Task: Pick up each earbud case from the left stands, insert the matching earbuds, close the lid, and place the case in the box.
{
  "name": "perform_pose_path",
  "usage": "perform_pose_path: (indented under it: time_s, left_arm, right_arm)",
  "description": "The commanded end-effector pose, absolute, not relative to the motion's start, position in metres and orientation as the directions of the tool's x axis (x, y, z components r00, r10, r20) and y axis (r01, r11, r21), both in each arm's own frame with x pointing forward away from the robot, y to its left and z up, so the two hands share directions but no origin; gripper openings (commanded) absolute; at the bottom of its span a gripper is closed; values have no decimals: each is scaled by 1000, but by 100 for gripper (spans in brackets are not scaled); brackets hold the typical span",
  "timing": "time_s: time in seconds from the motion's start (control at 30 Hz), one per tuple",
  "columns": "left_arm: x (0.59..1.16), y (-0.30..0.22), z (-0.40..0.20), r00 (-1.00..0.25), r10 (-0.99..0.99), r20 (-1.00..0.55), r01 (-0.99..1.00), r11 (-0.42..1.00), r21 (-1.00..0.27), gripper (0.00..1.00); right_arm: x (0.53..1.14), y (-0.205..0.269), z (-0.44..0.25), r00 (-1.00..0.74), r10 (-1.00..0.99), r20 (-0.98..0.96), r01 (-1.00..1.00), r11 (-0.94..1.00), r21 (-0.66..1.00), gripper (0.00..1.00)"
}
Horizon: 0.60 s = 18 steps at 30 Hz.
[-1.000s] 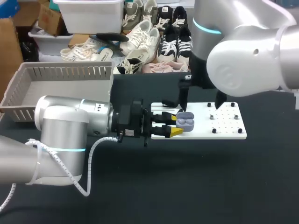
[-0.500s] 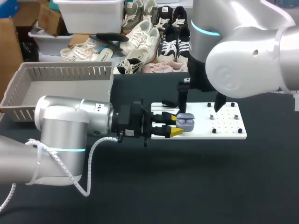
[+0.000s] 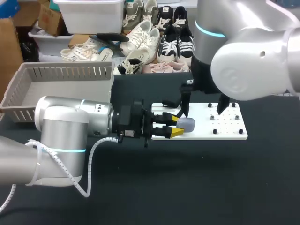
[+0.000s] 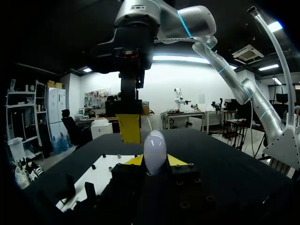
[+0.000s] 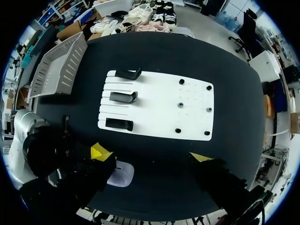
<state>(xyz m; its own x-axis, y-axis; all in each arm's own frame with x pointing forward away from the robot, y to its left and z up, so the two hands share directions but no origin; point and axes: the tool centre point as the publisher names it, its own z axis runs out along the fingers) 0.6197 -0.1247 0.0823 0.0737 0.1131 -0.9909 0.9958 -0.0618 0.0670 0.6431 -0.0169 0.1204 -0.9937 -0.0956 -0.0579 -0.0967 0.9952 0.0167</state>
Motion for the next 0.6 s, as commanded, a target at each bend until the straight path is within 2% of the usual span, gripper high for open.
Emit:
perform_pose_path:
  time_s: [0.03, 0.43, 0.6]
  left_arm:
    - [619, -125, 82, 75, 113, -991, 996, -56, 69, 0]
    - [619, -125, 82, 75, 113, -991, 996, -56, 69, 0]
    - [619, -125, 82, 75, 113, -991, 996, -56, 69, 0]
  right_arm:
    - [639, -18, 119, -993, -96, -64, -97, 995, 18, 100]
    - [646, -39, 141, -974, 15, -225, 9, 1000, 24, 100]
    - [640, -46, 146, -952, -26, -306, -36, 999, 27, 100]
